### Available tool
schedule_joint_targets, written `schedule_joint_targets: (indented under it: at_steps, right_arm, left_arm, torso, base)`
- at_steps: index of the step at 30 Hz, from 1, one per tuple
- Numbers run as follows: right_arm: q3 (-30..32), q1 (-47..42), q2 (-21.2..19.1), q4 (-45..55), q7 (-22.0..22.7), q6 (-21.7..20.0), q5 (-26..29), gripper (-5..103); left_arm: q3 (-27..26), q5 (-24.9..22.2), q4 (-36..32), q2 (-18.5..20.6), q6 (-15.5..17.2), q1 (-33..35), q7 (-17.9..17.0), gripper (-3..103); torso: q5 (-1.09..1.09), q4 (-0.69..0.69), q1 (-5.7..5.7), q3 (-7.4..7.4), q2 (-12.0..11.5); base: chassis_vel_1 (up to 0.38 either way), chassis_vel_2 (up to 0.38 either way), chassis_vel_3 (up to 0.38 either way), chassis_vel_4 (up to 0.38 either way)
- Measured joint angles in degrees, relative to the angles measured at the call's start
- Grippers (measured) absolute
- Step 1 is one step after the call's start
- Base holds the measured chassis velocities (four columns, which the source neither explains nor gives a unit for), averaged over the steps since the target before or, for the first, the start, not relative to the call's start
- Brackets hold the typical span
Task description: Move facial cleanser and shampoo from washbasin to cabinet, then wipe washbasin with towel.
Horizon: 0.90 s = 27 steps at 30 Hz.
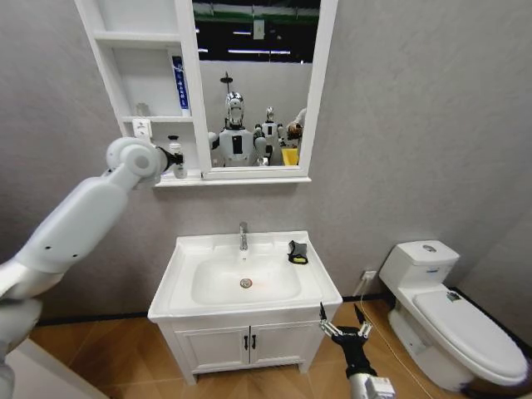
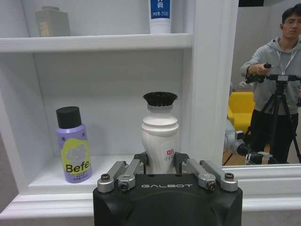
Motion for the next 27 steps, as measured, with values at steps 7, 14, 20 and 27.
schedule_joint_targets:
  at_steps: [7,14,20,27]
  right_arm:
    - [0.2,0.1,0.0,-0.6,0.1,0.1,0.3,100]
    - [0.4,0.4,-0.1,-0.7,0.2,0.1,0.7,100]
    - [0.5,0.5,-0.2,-0.8,0.2,0.1,0.8,100]
    - [0.9,0.3,-0.6,-0.7,0.3,0.1,1.2,100]
  left_arm:
    - [0.4,6.5,9.2,-5.4,-0.7,-1.7,3.5,30]
    - [0.0,9.7,15.0,-7.3,-1.6,-2.6,6.4,30]
    - [-1.0,12.4,18.3,-8.6,-2.5,-3.0,9.5,30]
    - [-2.7,16.2,22.2,-10.4,-3.7,-3.2,12.8,30]
  torso:
    - [0.01,0.00,0.00,0.00,0.0]
    - [-0.01,0.01,0.00,0.00,0.0]
    - [0.00,0.01,-0.01,-0.01,0.0]
    - [0.00,0.00,-0.01,0.00,0.0]
  base:
    - [0.000,0.000,0.000,0.000]
    - [0.000,0.000,0.000,0.000]
    - [0.000,0.000,0.000,0.000]
    - [0.000,0.000,0.000,0.000]
